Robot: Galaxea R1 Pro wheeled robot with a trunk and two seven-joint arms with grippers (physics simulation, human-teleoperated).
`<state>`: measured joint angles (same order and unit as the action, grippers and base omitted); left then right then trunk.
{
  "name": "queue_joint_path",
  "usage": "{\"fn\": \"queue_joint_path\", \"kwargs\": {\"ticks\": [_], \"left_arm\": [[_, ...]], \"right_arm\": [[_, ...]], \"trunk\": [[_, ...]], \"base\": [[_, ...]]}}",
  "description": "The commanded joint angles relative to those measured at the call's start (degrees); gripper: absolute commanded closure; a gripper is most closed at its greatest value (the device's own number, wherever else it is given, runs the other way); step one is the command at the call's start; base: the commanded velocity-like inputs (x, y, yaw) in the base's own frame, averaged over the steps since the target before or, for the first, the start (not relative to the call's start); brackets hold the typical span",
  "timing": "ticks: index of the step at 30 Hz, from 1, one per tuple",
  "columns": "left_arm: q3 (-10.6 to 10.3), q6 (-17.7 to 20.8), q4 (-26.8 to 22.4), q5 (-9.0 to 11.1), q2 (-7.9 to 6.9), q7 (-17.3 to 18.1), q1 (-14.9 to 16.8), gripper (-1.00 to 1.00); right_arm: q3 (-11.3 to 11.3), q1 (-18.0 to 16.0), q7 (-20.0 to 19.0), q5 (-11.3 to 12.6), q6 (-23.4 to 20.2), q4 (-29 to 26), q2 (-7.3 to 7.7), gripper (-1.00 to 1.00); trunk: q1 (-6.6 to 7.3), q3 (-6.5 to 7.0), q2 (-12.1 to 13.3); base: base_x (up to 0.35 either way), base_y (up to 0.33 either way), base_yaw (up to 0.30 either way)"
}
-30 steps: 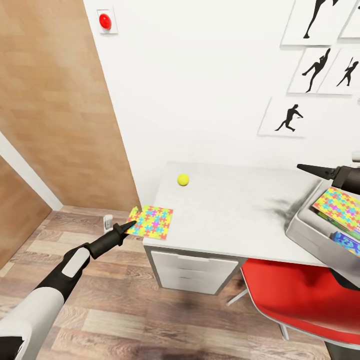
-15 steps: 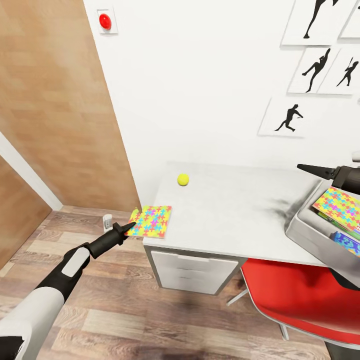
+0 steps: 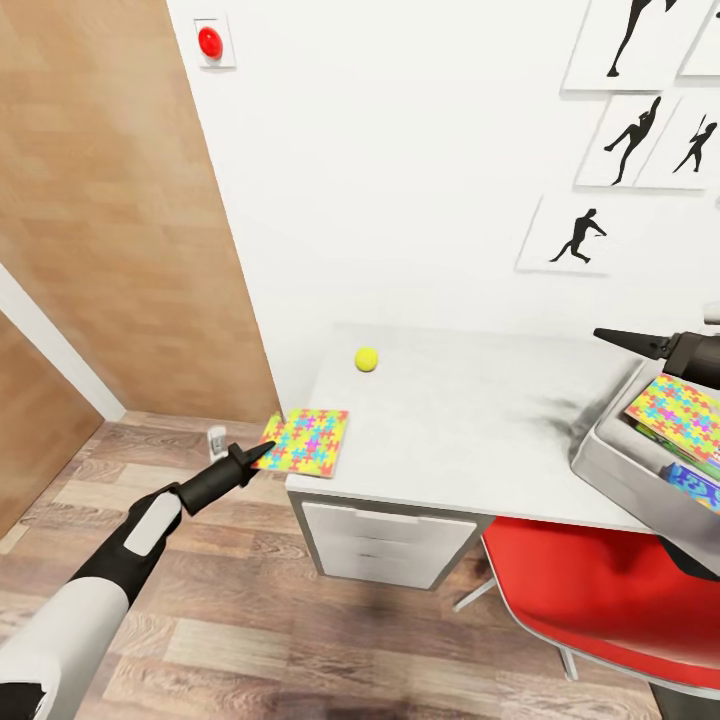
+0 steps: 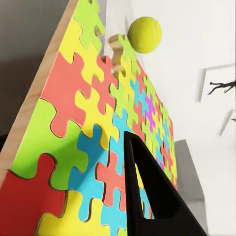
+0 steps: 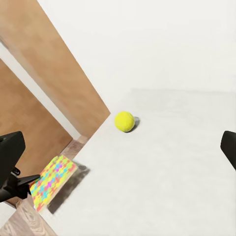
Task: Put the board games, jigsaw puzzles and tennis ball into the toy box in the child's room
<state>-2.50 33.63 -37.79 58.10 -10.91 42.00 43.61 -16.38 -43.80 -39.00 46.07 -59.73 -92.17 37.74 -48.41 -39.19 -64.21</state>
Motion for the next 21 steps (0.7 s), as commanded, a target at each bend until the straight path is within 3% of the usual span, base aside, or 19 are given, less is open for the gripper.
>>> {"fn": "queue_joint_path", "kwargs": {"ticks": [1,6,17,21], "left_arm": [[-0.2,0.2,-0.9,0.4,-0.08,0.0,-0.3,1.0],[0.0,1.1,-6.4,0.5,-0.31,0.1,-2.7,1.0],[0.3,3.0,-10.6,0.6,-0.56,0.1,-4.4,1.0],[0.4,3.6,-12.9,1.5,-0.78,0.1,-4.9,1.0]], "right_arm": [[0.0,-0.1,-0.4,-0.3,-0.3,0.0,-0.01,-1.0],[0.2,0.0,-0.6,-0.3,-0.3,0.0,0.03,-1.0],[0.3,-0.1,-0.7,-0.3,-0.3,0.0,0.05,-1.0],[0.4,-0.1,-0.7,-0.3,-0.3,0.0,0.05,-1.0]], "trunk": [[0.0,-0.05,0.0],[0.0,-0.05,0.0],[0.0,-0.05,0.0],[0.0,-0.05,0.0]], "base": [[0.0,0.0,0.0],[0.0,0.0,0.0],[0.0,0.0,0.0],[0.0,0.0,0.0]]}}
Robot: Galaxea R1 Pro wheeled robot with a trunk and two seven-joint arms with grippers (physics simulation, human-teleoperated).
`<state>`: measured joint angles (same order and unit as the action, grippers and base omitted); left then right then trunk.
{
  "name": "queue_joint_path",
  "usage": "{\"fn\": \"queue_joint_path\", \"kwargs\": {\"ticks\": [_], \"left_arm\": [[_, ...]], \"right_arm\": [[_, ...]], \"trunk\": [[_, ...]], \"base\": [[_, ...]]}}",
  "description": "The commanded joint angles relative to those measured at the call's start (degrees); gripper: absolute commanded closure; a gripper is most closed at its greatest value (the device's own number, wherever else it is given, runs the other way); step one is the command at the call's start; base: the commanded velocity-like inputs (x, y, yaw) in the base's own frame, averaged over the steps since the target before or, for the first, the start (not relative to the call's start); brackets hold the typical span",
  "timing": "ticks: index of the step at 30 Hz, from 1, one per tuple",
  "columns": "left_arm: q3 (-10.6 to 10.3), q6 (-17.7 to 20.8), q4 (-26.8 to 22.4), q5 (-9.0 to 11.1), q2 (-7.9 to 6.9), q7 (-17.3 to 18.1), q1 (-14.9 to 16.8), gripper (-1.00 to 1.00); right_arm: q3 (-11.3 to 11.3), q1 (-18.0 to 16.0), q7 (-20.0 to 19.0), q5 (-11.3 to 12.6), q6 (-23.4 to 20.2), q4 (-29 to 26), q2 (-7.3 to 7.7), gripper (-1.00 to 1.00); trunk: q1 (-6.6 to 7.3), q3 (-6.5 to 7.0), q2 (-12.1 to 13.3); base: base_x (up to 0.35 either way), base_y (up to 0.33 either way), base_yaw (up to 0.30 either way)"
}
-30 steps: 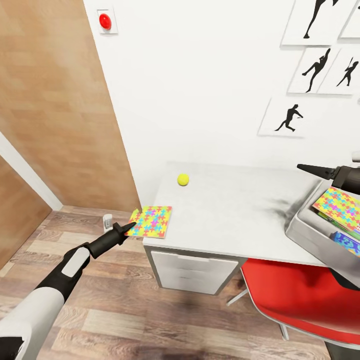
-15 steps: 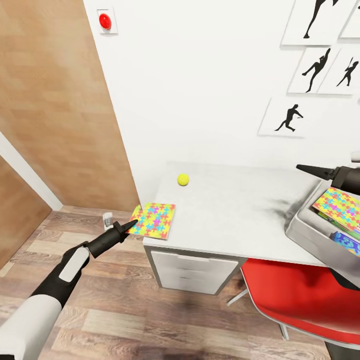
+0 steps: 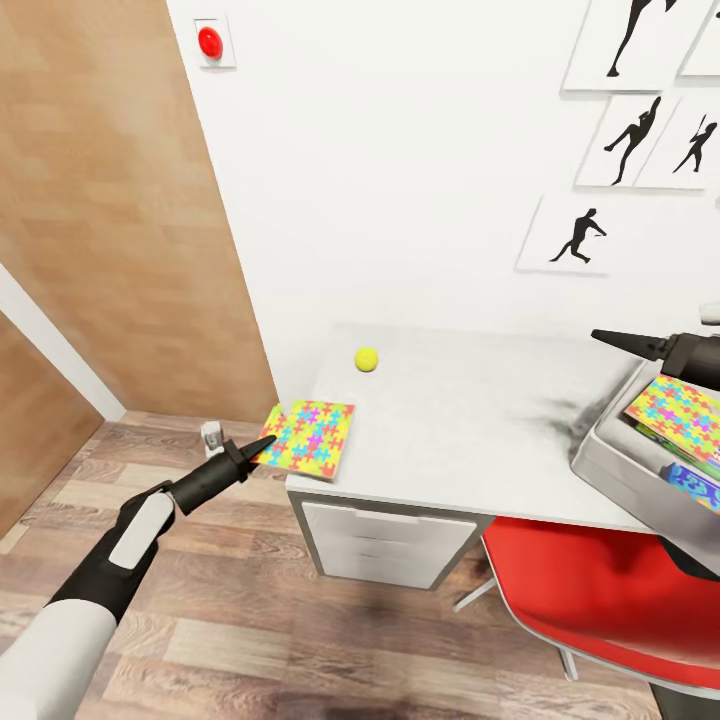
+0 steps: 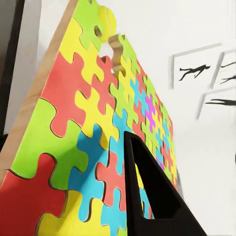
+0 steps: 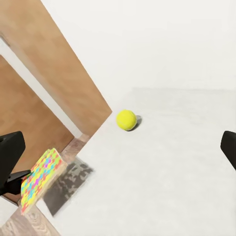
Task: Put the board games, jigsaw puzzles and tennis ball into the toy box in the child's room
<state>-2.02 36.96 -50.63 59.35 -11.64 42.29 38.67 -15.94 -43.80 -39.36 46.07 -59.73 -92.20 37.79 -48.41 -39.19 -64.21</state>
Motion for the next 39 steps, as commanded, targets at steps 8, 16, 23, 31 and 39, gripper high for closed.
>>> {"fn": "queue_joint_path", "kwargs": {"ticks": [8,16,23,31,39], "left_arm": [[1.9,3.4,-5.9,2.1,-0.31,-0.4,-2.3,1.0],[3.8,9.1,-20.3,3.4,0.65,-10.5,-5.2,1.0],[3.9,13.3,-27.2,7.7,1.29,-19.6,-6.0,1.0],[2.1,16.6,-31.9,10.3,1.59,-32.5,-6.3,1.0],[0.2,17.3,-33.7,11.1,2.4,-41.9,-6.4,1.0]], "right_arm": [[-0.2,-0.1,-0.5,-0.3,-0.3,0.0,0.05,-1.0],[-0.6,-0.1,-0.5,-0.3,-0.3,0.0,0.07,-1.0],[-0.6,-0.1,-0.4,-0.3,-0.3,-0.1,0.11,-1.0],[-0.5,0.0,-0.2,-0.4,-0.3,0.0,0.06,-1.0],[-0.6,2.4,-0.1,-0.7,-0.3,0.0,0.14,-1.0]], "trunk": [[0.0,-0.05,0.0],[0.0,-0.05,0.0],[0.0,-0.05,0.0],[0.0,-0.05,0.0],[0.0,-0.05,0.0]], "base": [[0.0,0.0,0.0],[0.0,0.0,0.0],[0.0,0.0,0.0],[0.0,0.0,0.0],[0.0,0.0,0.0]]}}
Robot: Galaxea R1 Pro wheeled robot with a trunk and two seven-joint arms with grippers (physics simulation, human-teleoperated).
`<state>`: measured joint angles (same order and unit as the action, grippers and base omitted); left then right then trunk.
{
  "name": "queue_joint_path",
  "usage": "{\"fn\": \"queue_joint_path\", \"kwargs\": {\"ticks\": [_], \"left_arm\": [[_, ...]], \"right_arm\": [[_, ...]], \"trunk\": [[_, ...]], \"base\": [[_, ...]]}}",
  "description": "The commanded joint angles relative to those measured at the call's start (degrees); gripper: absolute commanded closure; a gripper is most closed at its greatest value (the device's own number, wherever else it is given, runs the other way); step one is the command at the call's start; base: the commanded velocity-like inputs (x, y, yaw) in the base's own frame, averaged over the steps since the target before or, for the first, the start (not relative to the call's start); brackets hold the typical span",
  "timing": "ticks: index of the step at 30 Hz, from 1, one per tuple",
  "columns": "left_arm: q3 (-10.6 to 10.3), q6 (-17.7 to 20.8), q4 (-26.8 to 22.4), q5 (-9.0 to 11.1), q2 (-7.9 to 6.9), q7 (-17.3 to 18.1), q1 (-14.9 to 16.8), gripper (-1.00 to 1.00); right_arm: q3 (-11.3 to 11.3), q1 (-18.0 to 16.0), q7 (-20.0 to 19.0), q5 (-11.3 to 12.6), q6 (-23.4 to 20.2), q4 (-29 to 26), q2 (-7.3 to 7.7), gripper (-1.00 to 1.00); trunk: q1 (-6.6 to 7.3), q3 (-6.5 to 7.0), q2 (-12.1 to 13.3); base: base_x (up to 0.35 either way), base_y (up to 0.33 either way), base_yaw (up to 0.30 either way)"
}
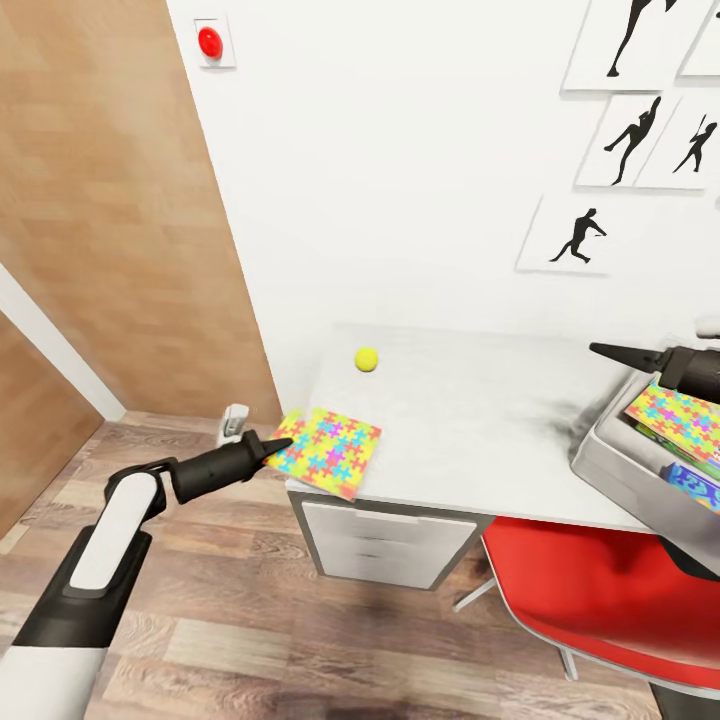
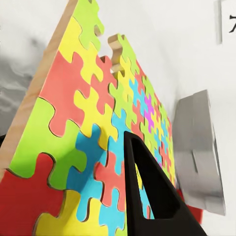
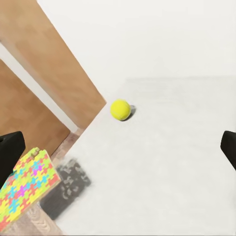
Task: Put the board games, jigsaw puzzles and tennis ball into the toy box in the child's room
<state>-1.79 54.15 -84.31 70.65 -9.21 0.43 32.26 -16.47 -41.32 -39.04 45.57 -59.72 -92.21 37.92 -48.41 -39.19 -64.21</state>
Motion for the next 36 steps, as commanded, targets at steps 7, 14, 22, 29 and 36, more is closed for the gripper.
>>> {"fn": "queue_joint_path", "kwargs": {"ticks": [7,14,22,29,36], "left_arm": [[-1.7,0.2,-1.9,-0.2,2.01,-2.8,0.0,1.0],[-3.3,0.0,-3.4,-0.4,4.34,-3.9,0.0,1.0],[-3.2,-0.1,-4.5,-0.2,5.7,-3.9,0.0,1.0],[-3.1,-0.1,-4.8,-0.1,5.86,-3.6,0.0,1.0],[-2.8,-0.1,-4.8,0.1,5.85,-3.2,0.0,1.0]], "right_arm": [[-0.2,1.2,-0.3,-0.3,-0.3,0.0,0.3,-1.0],[-1.7,1.7,-0.3,-0.3,-0.3,0.0,0.56,-1.0],[-4.5,1.9,-0.3,-0.3,-0.3,0.0,0.73,-1.0],[-5.5,2.0,-0.4,-0.3,-0.3,0.0,0.8,-1.0],[-5.8,2.1,-0.5,-0.2,-0.3,0.0,0.8,-1.0]], "trunk": [[0.44,0.31,0.8],[1.97,1.57,3.6],[3.73,3.01,6.8],[5.27,4.26,9.6],[6.81,5.52,12.4]], "base": [[0.0,0.0,0.0],[0.0,0.0,0.0],[0.0,0.0,0.0],[0.0,0.0,-0.001],[0.0,0.0,-0.109]]}}
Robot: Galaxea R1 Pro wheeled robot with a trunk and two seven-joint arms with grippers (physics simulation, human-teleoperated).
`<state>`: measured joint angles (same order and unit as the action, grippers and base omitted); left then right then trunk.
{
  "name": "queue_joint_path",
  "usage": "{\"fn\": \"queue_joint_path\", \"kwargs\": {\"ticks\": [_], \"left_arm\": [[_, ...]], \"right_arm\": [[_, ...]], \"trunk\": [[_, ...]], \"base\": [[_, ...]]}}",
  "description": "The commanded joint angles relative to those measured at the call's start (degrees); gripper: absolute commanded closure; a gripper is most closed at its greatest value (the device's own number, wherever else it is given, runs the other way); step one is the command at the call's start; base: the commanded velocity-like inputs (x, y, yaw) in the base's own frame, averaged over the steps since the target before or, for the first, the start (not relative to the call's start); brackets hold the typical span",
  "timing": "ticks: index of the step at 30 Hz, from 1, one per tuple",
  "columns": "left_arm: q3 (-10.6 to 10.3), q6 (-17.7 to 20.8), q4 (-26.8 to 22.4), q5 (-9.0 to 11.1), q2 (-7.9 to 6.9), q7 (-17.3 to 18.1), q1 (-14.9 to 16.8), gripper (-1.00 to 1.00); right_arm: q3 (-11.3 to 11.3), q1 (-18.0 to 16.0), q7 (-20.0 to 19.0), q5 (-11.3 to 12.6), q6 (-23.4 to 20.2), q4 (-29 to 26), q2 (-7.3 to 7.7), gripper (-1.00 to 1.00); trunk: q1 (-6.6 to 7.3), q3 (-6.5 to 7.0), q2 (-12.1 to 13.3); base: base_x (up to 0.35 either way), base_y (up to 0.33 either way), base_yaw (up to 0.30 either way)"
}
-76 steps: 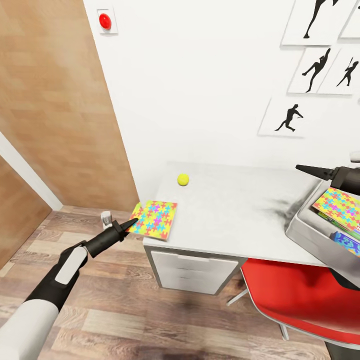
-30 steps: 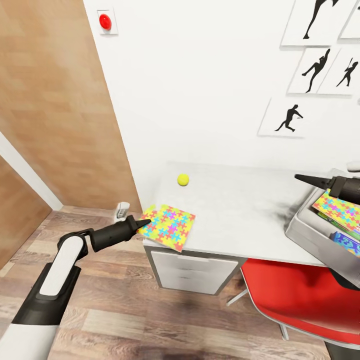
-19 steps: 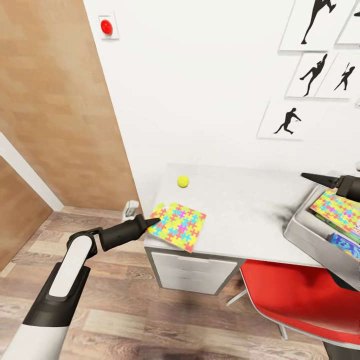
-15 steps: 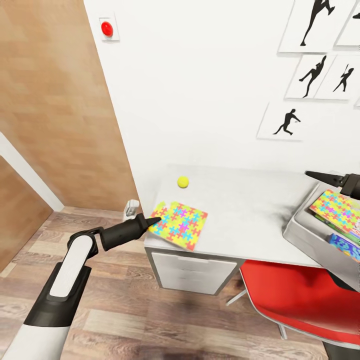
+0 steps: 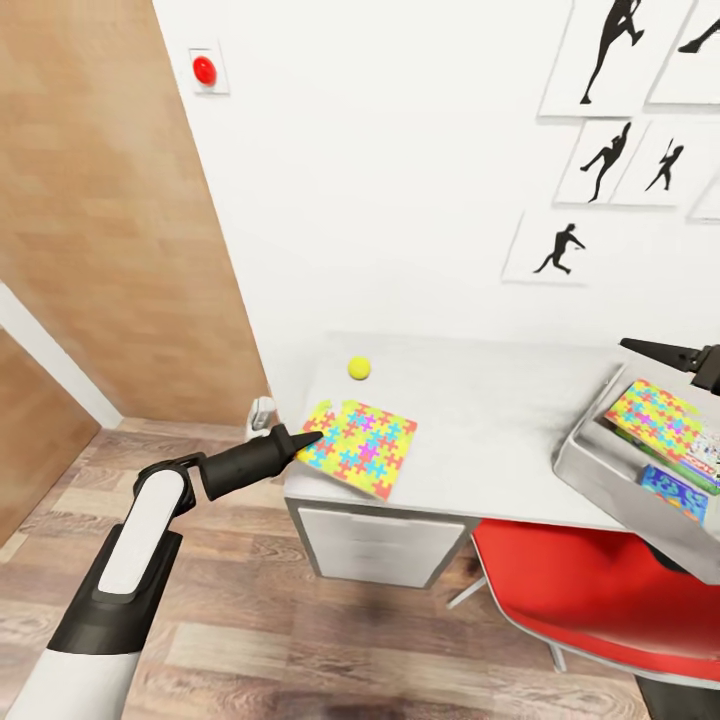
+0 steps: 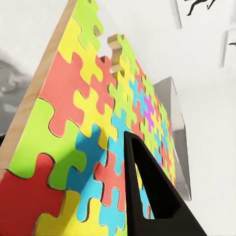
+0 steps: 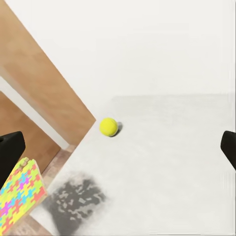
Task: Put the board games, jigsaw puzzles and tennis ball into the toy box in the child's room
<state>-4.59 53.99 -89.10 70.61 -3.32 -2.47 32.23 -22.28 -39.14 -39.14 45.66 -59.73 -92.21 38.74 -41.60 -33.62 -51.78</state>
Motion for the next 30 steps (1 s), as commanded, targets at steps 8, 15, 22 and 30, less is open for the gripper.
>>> {"fn": "queue_joint_path", "kwargs": {"ticks": [8,15,22,30], "left_arm": [[1.8,0.4,0.2,0.2,-0.19,1.7,0.0,1.0],[2.4,0.5,0.4,0.2,-0.24,4.7,0.0,1.0],[2.5,0.5,0.5,0.2,-0.05,6.3,-0.1,1.0],[2.5,0.5,0.5,0.3,0.21,6.7,-0.1,1.0]], "right_arm": [[-1.3,-0.1,-0.4,-0.2,-0.3,0.0,0.05,-1.0],[-2.1,-0.1,-0.3,-0.4,-0.3,0.1,0.12,-1.0],[-3.9,0.0,-0.1,-0.7,-0.3,1.7,0.63,-1.0],[-6.0,1.4,-0.2,-1.2,-0.3,4.1,2.3,-1.0]], "trunk": [[1.76,1.39,3.2],[3.29,2.65,6.0],[4.83,3.9,8.8],[6.59,5.34,12.0]], "base": [[0.0,0.0,-0.23],[0.0,0.0,-0.268],[0.0,0.0,-0.278],[0.0,0.0,-0.281]]}}
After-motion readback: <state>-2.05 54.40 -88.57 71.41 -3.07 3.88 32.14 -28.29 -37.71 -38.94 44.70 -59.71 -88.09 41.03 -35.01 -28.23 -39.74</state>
